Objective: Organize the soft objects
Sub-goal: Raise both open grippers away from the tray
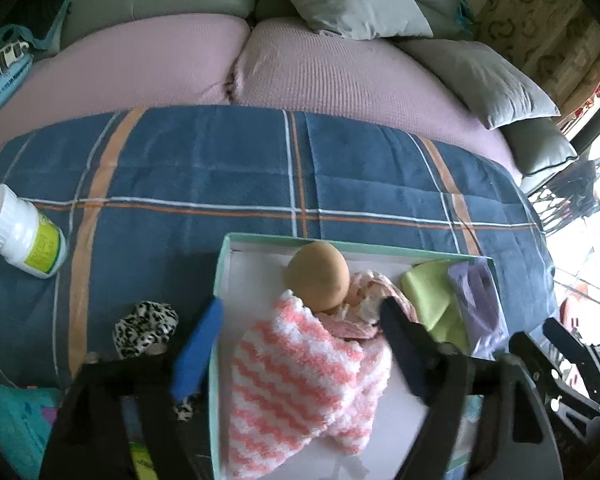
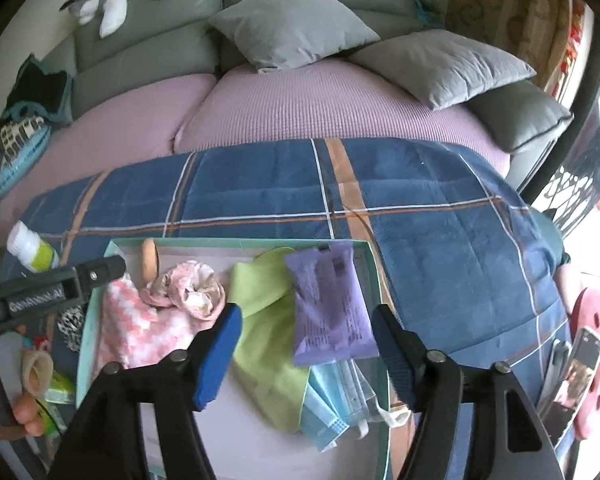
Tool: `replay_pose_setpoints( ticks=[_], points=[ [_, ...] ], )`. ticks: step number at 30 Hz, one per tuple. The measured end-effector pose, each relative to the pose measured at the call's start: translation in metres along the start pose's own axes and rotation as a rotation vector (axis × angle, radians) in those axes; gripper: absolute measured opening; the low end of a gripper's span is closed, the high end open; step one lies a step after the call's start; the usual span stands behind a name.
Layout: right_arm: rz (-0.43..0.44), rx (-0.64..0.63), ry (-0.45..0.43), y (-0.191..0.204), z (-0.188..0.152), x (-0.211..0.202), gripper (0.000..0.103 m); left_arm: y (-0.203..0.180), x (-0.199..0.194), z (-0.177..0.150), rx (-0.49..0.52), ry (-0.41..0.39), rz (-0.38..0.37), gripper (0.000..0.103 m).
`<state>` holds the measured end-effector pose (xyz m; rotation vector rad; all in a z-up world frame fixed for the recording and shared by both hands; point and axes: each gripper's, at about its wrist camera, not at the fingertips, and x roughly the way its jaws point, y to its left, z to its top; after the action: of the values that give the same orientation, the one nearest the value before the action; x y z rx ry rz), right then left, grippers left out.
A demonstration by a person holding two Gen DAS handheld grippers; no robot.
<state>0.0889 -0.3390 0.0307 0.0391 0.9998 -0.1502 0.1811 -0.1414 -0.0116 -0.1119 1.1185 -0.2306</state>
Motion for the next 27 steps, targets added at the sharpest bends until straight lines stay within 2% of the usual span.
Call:
replay_pose_setpoints(
  ticks=[1, 6, 9, 14, 27],
  points=[
    [-0.013, -0.016, 0.004, 0.002, 0.0, 0.001, 0.087, 0.0, -0.001, 0.0, 0.003, -0.007, 0.011, 0.088],
    [-0.032, -0.054, 0.011, 0.008, -0.003, 0.005, 0.093, 0.003, -0.004, 0.001, 0.001, -0.036, 0.04, 0.09],
    [-0.024, -0.04, 0.015, 0.007, -0.003, 0.007, 0.101, 0.003, -0.005, 0.001, 0.0, -0.057, 0.059, 0.09],
    [-0.023, -0.003, 0.035, -0.001, -0.004, 0.012, 0.101, 0.003, -0.006, 0.001, 0.007, -0.077, 0.082, 0.1],
    [-0.024, 0.017, 0.048, -0.007, -0.005, 0.016, 0.101, 0.005, -0.011, -0.001, 0.006, -0.086, 0.096, 0.1]
  ],
)
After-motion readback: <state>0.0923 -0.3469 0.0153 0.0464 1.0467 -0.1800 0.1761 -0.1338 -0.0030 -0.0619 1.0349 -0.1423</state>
